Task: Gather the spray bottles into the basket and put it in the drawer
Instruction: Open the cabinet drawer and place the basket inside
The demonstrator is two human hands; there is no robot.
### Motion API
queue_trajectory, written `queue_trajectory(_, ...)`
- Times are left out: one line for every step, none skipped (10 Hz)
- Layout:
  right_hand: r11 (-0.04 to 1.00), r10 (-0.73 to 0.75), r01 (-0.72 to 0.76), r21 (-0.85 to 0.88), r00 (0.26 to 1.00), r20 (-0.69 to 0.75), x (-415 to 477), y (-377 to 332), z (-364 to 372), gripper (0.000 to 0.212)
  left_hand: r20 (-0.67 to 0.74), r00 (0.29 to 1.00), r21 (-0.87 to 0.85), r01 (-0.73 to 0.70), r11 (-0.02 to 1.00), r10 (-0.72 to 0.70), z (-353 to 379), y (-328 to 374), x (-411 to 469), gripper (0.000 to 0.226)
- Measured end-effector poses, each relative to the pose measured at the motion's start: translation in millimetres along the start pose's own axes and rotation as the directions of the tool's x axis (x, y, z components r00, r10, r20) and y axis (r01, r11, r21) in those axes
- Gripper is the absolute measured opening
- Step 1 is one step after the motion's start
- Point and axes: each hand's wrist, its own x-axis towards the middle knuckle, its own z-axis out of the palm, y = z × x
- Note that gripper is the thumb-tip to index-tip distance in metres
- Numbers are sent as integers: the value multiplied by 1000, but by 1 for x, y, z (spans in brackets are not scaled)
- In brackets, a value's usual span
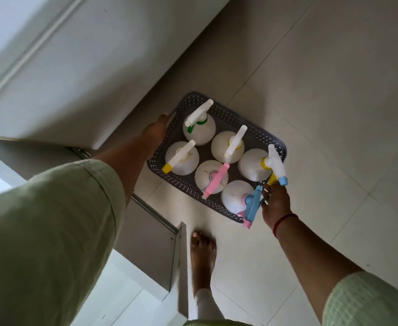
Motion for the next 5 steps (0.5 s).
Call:
queue_trajectory(999,-51,51,-7,999,18,-13,-23,-6,23,0,1000,-33,14,999,-14,-4,11,-24,65)
queue_trajectory(997,-74,73,-2,997,-7,-31,-47,-16,19,-18,997,-78,78,994,-79,-11,35,-68,70)
queue_trajectory(997,-67,67,-39,998,19,-61,-73,-30,16,29,993,-104,120,987,-118,-15,44,-93,72)
queue_trajectory(979,-145,145,-146,989,7,-93,-100,-47,25,16,996,-141,92,986,-91,-19,52,-122,71)
queue_trajectory(889,-298,272,-369,955,-15,-129,-133,-66,17,17,997,-161,82,984,-81,-21,62,-166,75)
